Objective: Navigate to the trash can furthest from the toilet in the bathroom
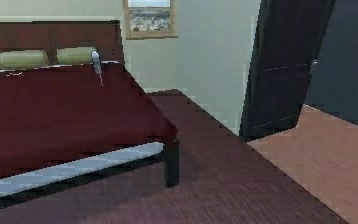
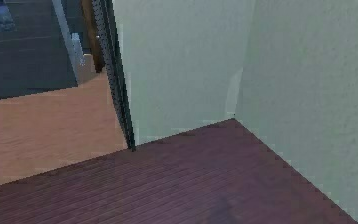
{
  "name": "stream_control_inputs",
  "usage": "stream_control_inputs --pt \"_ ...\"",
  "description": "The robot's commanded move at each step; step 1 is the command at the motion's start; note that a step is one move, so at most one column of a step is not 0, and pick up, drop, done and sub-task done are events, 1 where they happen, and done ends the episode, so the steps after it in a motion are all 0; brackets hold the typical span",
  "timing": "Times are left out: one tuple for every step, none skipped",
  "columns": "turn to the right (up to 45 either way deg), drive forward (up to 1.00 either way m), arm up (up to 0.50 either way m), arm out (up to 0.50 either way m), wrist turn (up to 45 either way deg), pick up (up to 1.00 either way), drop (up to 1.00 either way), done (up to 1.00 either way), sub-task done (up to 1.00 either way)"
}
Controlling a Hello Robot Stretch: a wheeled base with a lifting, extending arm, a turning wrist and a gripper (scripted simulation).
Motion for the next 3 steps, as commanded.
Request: stream_control_inputs --pt "0.0 0.35 0.0 0.0 0.0 0.0 0.0 0.0 0.0" --pt "45.0 0.0 0.0 0.0 0.0 0.0 0.0 0.0 0.0" --pt "3.0 0.0 0.0 0.0 0.0 0.0 0.0 0.0 0.0"
